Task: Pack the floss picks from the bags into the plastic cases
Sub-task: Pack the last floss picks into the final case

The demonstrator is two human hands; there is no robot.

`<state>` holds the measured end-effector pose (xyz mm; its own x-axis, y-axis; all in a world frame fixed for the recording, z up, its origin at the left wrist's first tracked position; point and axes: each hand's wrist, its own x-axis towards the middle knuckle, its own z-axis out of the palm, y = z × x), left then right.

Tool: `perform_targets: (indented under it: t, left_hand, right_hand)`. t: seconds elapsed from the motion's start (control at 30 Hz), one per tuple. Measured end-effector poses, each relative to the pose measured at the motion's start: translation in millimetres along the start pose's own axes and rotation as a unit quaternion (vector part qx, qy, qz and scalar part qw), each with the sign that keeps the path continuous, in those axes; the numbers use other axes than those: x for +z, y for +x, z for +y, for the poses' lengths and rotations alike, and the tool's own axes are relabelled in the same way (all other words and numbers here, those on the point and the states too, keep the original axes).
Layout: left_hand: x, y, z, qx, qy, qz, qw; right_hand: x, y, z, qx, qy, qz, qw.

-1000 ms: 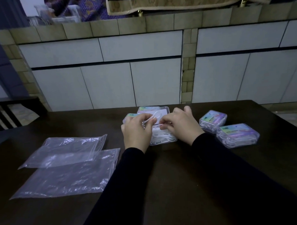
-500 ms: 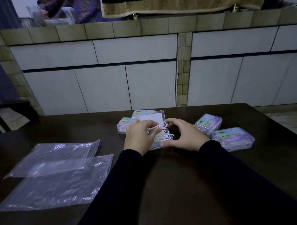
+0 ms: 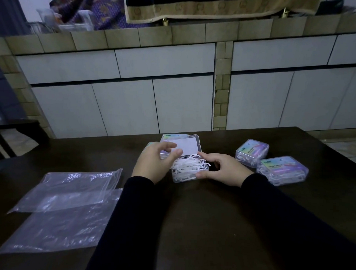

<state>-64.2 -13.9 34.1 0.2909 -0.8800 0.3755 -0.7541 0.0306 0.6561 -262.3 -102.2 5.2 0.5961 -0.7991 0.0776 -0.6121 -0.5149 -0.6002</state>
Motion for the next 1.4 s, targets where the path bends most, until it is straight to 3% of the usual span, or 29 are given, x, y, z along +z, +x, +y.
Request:
perform_targets:
  t: [0.27, 0.5, 0.73, 0.9, 1.07, 1.27, 1.4]
  left_hand:
    - [-22.5, -3.6, -17.5, -0.089, -0.013, -0.160, 0.983]
    - [-18.6, -5.7, -7.7, -0.103, -0.042, -0.123, 0.986]
    - [-25.2, -8.2, -3.0, -0.062, -0.043, -0.119, 0.990]
    - [-25.1, -8.3, 1.8, -0.043, -0.026, -0.178, 0.983]
    - [-19.2, -10.5, 5.8, -0.015, -0.028, -0.147, 0.989]
    - [-13.0, -10.1, 11.4, 0.055, 0.002, -0.034, 0.998]
    - [-10.3, -11.3, 13.8, 0.081, 0.012, 0.002, 0.997]
  right_hand:
    - [2.1, 4.8, 4.1, 0.007, -0.029, -0.024, 0.999]
    - [5.5, 7.2, 3.3, 0.010, -0.047, -0.030, 0.998]
    - [5.1, 4.8, -0.1, 0.006, -0.035, -0.019, 0.999]
    - [4.6, 4.0, 0.3, 0.006, -0.031, -0.017, 0.999]
    - [5.0, 4.4, -0.4, 0.004, -0.032, -0.017, 0.999]
    - [5.3, 3.8, 1.4, 0.001, -0.022, -0.020, 1.000]
    - [4.7, 4.3, 0.6, -0.004, -0.026, -0.021, 0.999]
